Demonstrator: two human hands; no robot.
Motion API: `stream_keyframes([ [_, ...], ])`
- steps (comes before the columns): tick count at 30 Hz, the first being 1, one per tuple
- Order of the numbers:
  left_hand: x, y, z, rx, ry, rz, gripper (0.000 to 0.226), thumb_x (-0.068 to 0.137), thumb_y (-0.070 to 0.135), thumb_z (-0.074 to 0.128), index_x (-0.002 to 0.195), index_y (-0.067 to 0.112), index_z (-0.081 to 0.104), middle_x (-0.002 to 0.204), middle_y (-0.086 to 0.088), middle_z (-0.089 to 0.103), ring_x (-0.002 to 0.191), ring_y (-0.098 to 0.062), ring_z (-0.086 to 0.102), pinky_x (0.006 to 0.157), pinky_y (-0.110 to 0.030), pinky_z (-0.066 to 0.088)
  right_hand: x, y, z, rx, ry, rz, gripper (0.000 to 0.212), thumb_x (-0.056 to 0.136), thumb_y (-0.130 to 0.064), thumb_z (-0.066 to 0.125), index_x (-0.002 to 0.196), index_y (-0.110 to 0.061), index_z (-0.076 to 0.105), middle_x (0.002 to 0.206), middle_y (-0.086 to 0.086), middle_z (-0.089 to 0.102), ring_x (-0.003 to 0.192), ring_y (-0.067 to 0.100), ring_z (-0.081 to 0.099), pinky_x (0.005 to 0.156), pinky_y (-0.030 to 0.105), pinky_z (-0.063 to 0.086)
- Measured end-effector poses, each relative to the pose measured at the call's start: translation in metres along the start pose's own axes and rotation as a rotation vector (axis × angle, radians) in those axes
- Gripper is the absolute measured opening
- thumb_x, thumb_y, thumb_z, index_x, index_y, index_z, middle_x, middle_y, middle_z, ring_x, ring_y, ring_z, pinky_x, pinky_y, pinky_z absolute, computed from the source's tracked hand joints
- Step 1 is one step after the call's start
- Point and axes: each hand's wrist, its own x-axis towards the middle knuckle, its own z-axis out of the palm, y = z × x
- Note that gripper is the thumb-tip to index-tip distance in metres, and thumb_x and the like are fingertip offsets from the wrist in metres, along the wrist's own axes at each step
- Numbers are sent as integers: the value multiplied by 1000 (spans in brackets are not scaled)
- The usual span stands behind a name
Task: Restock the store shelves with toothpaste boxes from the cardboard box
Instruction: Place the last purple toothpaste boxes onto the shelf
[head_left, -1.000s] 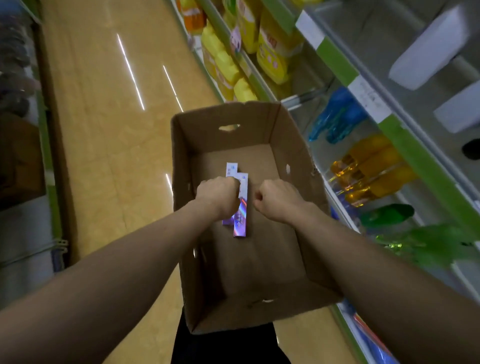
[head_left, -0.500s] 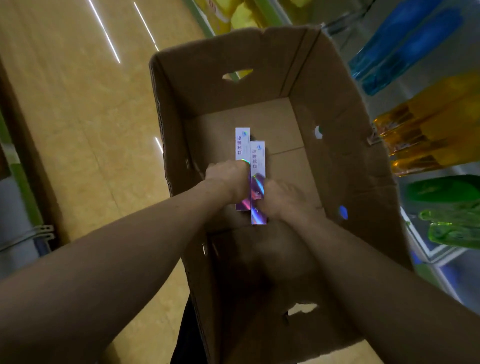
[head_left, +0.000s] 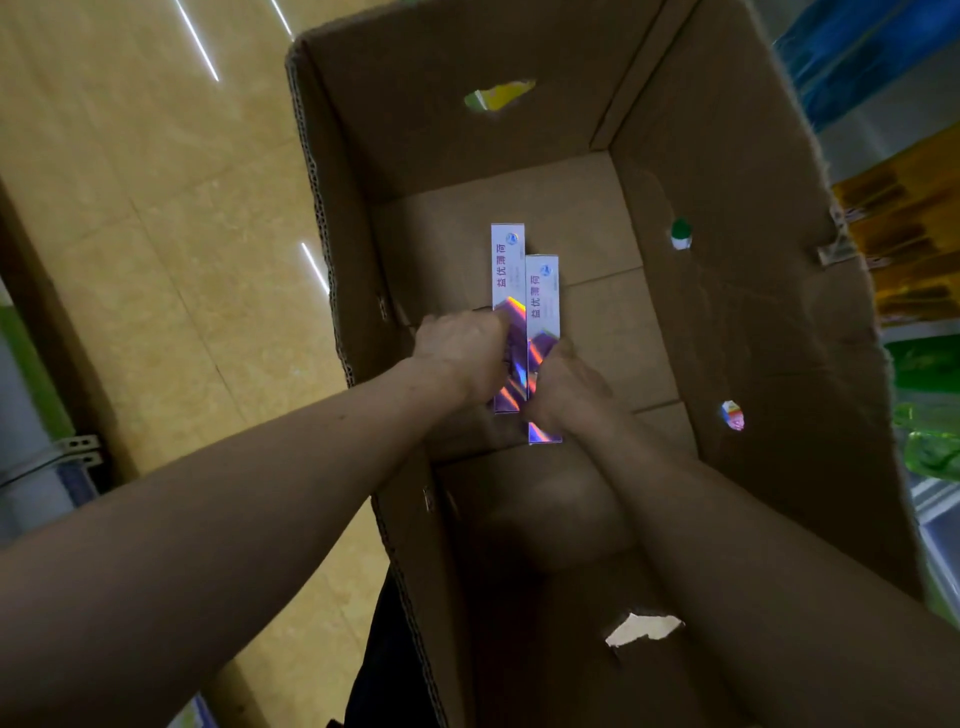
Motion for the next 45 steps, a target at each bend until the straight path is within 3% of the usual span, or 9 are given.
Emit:
stream_keyframes([
  [8,1,0,6,2,17,4,36,91,25,54,125,17,47,122,-9,59,109,-31,56,81,-35,38,-2,4,6,160,23,44,89,77,-21,74,147,-17,18,145,0,35,126,25,46,94,31,42],
  [11,1,-1,7,11,11,3,35,91,24,55,124,17,48,120,-8,59,108,-30,55,83,-36,39,0,5,9,234,121,73,77,81,-28,70,143,-18,24,143,-1,39,122,26,50,94,35,45],
  [15,5,0,8,47,0,18,39,89,24,57,126,17,45,123,-11,56,111,-31,52,88,-39,39,-3,5,-1,180,163,56,58,90,-27,57,140,-12,33,137,13,49,123,33,50,96,37,42],
  [19,6,6,1,45,16,11,52,87,27,62,133,18,41,132,-12,44,119,-32,45,96,-41,37,-20,16,-29,56,171,41,51,91,-25,56,136,-11,37,131,14,54,120,34,52,89,33,42],
  [23,-1,21,-18,42,77,17,57,85,23,62,137,19,38,134,-11,37,121,-32,41,95,-41,38,-40,32,-55,-23,165,35,46,90,-25,57,128,-7,40,125,15,58,114,35,56,81,35,41],
  [27,-13,44,-51,89,180,41,67,84,17,62,143,19,30,140,-11,29,125,-30,34,93,-39,36,-65,40,-87,-118,175,-69,49,87,-24,57,132,-15,40,123,13,58,110,36,58,81,35,43],
  [31,-30,66,-92,177,268,63,77,83,23,65,147,22,22,151,-13,16,137,-31,22,104,-42,30,-93,38,-125,-202,236,-228,50,85,-18,56,133,-20,42,125,9,55,112,33,56,86,36,45],
  [38,-69,80,-144,219,304,27,43,88,28,57,128,21,44,128,-5,45,123,-26,38,94,-40,36,-132,22,-187,-345,384,-391,56,83,-16,60,135,-20,40,125,11,53,114,33,53,96,43,44],
  [45,-130,71,-203,127,433,-31,42,88,35,57,125,18,46,123,-6,50,118,-27,43,88,-39,43,-185,-9,-245,-435,563,-592,43,84,-18,54,127,-18,47,123,8,55,116,31,52,89,37,42],
])
